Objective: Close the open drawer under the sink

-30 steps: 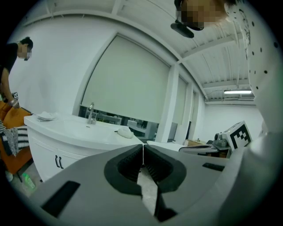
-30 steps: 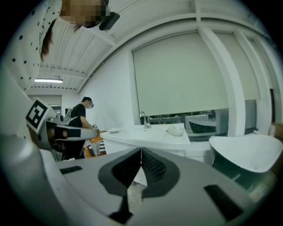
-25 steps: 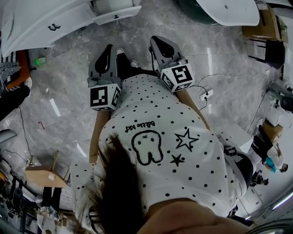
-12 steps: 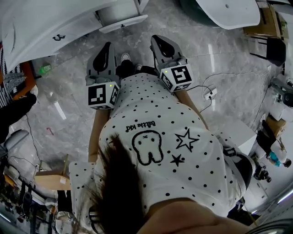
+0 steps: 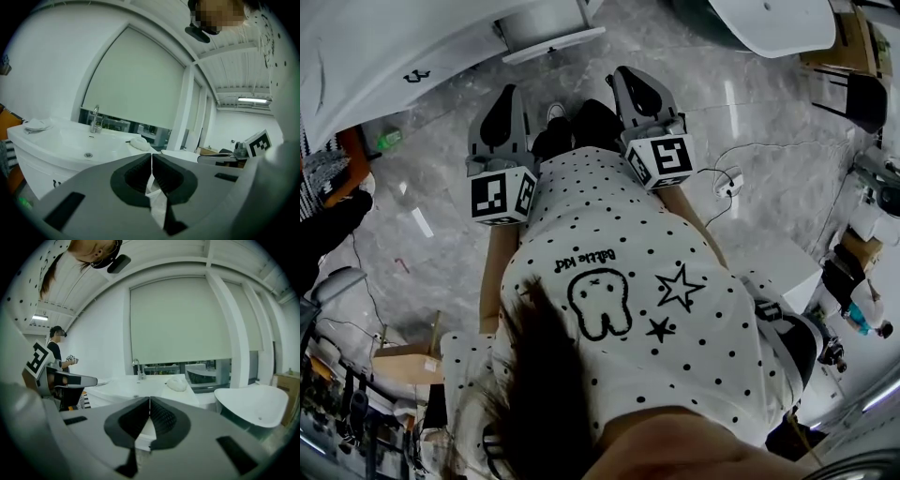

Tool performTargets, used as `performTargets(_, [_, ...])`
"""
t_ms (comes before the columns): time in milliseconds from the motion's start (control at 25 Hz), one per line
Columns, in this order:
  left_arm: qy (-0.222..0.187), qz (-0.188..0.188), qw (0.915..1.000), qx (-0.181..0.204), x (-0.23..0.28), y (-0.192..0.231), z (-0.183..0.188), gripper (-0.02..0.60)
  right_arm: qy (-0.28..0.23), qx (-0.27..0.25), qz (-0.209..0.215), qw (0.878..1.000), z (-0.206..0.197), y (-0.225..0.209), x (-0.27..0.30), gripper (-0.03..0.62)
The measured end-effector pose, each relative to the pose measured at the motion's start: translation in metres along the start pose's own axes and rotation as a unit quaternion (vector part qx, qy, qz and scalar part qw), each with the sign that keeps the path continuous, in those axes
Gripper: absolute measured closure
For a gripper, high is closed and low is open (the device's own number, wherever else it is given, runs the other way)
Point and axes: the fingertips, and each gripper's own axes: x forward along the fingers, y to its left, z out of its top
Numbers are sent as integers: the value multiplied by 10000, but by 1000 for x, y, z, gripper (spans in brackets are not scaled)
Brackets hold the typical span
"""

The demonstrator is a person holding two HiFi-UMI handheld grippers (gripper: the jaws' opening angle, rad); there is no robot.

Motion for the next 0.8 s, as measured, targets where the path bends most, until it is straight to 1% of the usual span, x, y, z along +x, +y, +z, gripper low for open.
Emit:
performTargets(320, [-101, 345, 9992, -160, -11, 12, 1, 569, -40, -51, 170, 9998, 6, 4, 5, 580])
performTargets(520, [-136, 523, 9980, -326, 0, 13, 5, 569, -13, -95, 360, 9993, 13, -9, 13, 580])
performTargets(720, [-314, 875, 9954, -219, -21, 47, 14, 569, -51, -191, 504, 9985, 12, 9, 16, 580])
performTargets(800, [-386, 1033, 9938, -162, -8, 46, 20, 569, -94, -216, 581, 9980, 18, -9, 21, 580])
